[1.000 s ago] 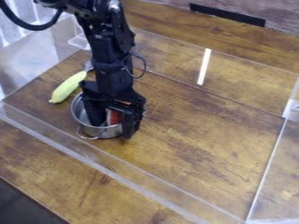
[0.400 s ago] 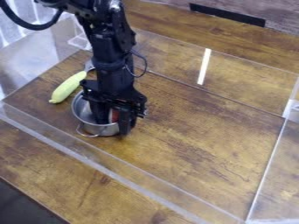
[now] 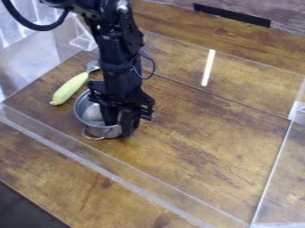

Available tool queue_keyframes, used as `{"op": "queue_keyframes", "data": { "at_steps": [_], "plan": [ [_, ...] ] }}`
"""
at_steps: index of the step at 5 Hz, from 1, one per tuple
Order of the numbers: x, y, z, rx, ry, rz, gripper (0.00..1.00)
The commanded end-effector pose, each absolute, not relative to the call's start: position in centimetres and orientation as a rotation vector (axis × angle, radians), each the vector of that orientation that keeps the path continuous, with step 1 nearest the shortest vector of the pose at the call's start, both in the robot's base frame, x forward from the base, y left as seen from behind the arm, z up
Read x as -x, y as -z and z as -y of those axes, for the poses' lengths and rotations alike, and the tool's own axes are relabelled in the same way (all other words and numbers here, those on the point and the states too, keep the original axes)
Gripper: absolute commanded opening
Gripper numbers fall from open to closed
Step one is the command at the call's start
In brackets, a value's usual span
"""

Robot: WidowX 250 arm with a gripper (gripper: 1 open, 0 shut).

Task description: Remove the mushroom from the silver pot and put it on the table

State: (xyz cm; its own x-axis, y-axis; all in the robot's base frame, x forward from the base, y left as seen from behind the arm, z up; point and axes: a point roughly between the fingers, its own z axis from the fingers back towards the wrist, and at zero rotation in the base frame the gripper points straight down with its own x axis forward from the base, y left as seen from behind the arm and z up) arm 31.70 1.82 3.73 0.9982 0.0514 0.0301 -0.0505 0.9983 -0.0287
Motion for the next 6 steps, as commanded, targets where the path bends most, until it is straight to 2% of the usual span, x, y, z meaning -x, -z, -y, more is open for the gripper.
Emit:
{"op": "queue_keyframes", "data": {
  "at_steps": [1, 4, 5, 6],
  "plan": [
    [-32.6, -6.9, -1.3, 0.013, -0.018, 0.11, 0.0],
    [-33.9, -12.0, 1.0, -0.016, 0.057, 0.191, 0.0],
    [-35.1, -13.1, 3.1, -0.012, 0.108, 0.214, 0.0],
    [-35.9, -13.0, 5.6, -0.004, 0.168, 0.217, 0.0]
  ]
}}
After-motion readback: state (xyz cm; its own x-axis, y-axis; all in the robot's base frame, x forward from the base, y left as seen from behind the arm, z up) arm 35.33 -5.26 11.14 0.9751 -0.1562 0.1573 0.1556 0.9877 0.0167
